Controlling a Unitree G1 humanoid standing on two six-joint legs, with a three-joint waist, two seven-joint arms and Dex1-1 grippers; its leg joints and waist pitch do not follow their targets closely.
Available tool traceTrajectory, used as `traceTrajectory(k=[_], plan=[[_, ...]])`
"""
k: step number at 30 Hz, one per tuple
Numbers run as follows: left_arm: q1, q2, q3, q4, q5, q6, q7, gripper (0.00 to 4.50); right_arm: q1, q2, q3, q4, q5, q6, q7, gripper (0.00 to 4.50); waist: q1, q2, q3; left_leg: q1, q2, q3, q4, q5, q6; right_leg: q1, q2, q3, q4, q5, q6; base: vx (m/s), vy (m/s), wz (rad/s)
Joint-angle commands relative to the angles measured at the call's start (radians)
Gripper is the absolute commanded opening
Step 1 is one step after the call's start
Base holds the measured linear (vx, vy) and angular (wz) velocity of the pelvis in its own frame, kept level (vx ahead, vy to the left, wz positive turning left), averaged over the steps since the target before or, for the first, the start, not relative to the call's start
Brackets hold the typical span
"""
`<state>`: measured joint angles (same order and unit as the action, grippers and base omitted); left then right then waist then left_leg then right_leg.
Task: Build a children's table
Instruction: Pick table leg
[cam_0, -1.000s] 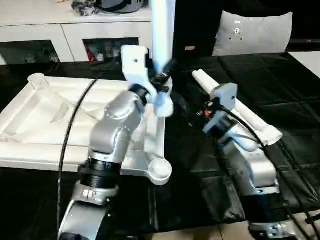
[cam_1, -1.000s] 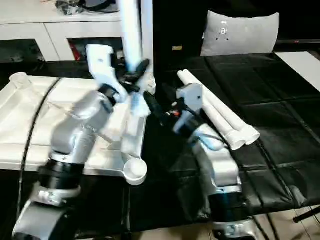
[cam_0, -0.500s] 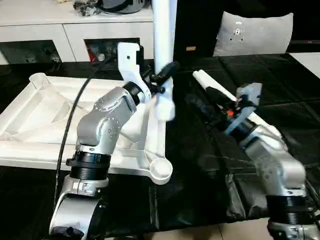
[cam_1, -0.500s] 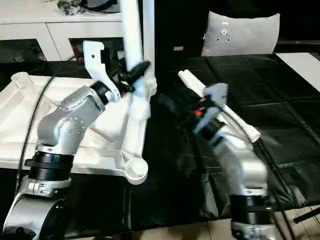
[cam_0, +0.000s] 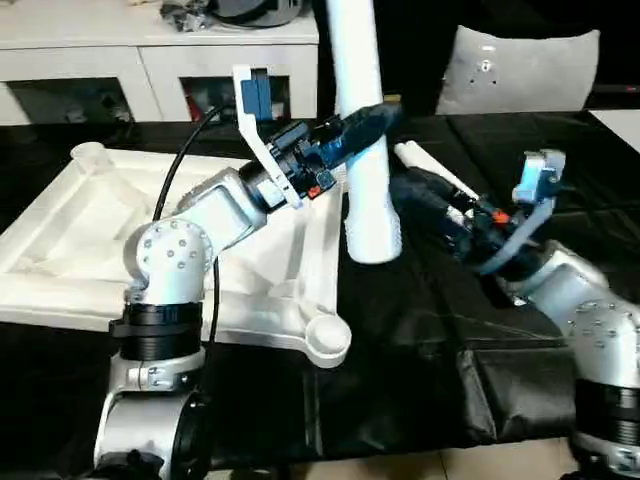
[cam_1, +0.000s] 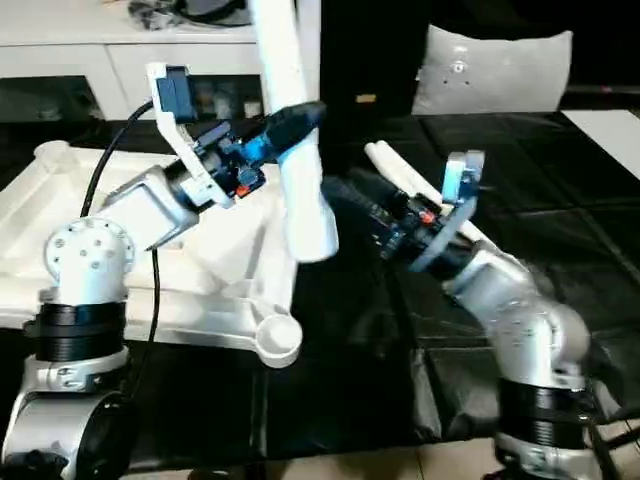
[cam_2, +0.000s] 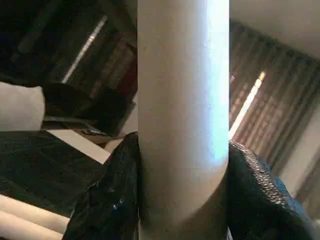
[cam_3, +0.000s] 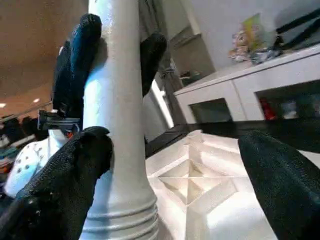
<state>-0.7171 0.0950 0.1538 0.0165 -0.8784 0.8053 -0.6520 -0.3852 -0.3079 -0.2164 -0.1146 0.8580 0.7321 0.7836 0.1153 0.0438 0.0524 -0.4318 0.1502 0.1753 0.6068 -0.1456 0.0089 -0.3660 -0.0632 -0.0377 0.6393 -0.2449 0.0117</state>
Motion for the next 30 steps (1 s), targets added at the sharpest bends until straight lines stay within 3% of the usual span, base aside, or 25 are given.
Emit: traceTrajectory(k=[1,5,12,13,16,19,22,23,30], plan=[[-0.002,0.026,-0.058,-0.040,0.014,-0.007,-0.058,1.95,-0.010,-0.038,0.031,-0.016,-0.007,0.003,0.050,4.50,0.001,-0.018,-0.068,0.049,0.077,-0.029,-0.074,-0.191,-0.014,0.021,-0.089,0.037,-0.084,-0.113,-0.192,0.000,0.000,0.00],[0.019,0.087,-0.188,-0.094,0.074,-0.039,-0.211,1.95,-0.020,-0.146,0.116,-0.032,-0.040,0.008,0.207,4.50,0.001,-0.018,-0.069,0.046,0.077,-0.028,-0.073,-0.166,-0.010,0.024,-0.089,0.039,-0.080,-0.074,-0.174,0.000,0.000,0.00],[0.020,0.085,-0.224,-0.097,0.074,-0.068,-0.298,1.95,-0.055,-0.220,0.187,-0.012,-0.076,-0.004,0.342,4.50,0.001,-0.023,-0.068,0.045,0.076,-0.026,-0.065,-0.157,0.019,0.026,-0.093,0.037,-0.080,-0.080,-0.221,0.000,0.000,0.00],[0.020,0.084,-0.231,-0.091,0.070,-0.083,-0.320,1.95,-0.065,-0.240,0.206,-0.003,-0.075,-0.007,0.381,4.17,0.001,-0.025,-0.067,0.045,0.077,-0.025,-0.065,-0.165,0.017,0.026,-0.093,0.037,-0.082,-0.095,-0.222,0.000,0.000,0.00],[0.026,0.084,-0.247,-0.097,0.068,-0.098,-0.361,1.95,-0.088,-0.257,0.233,0.026,-0.086,-0.017,0.432,4.10,0.001,-0.026,-0.068,0.046,0.078,-0.026,-0.064,-0.168,0.022,0.026,-0.092,0.038,-0.081,-0.101,-0.224,0.000,0.000,0.00],[0.034,0.079,-0.255,-0.109,0.062,-0.092,-0.371,1.95,-0.100,-0.254,0.245,0.043,-0.099,-0.027,0.447,3.72,0.000,-0.026,-0.069,0.045,0.079,-0.026,-0.063,-0.155,0.029,0.025,-0.092,0.037,-0.076,-0.074,-0.238,0.000,0.000,0.00],[0.035,0.077,-0.264,-0.110,0.071,-0.096,-0.376,1.95,-0.104,-0.256,0.255,0.048,-0.094,-0.024,0.476,3.70,0.002,-0.026,-0.070,0.046,0.077,-0.025,-0.061,-0.151,0.039,0.025,-0.092,0.036,-0.075,-0.061,-0.247,0.000,0.000,0.00],[0.035,0.077,-0.266,-0.108,0.077,-0.100,-0.377,1.93,-0.105,-0.257,0.258,0.046,-0.090,-0.020,0.483,3.35,0.002,-0.025,-0.069,0.046,0.078,-0.025,-0.062,-0.154,0.039,0.024,-0.092,0.036,-0.075,-0.065,-0.248,0.000,0.000,0.00],[0.032,0.077,-0.270,-0.095,0.084,-0.113,-0.392,1.93,-0.108,-0.263,0.270,0.043,-0.077,-0.010,0.526,2.90,0.002,-0.024,-0.066,0.049,0.080,-0.026,-0.065,-0.202,0.016,0.022,-0.094,0.037,-0.079,-0.129,-0.239,0.000,0.000,0.00]])
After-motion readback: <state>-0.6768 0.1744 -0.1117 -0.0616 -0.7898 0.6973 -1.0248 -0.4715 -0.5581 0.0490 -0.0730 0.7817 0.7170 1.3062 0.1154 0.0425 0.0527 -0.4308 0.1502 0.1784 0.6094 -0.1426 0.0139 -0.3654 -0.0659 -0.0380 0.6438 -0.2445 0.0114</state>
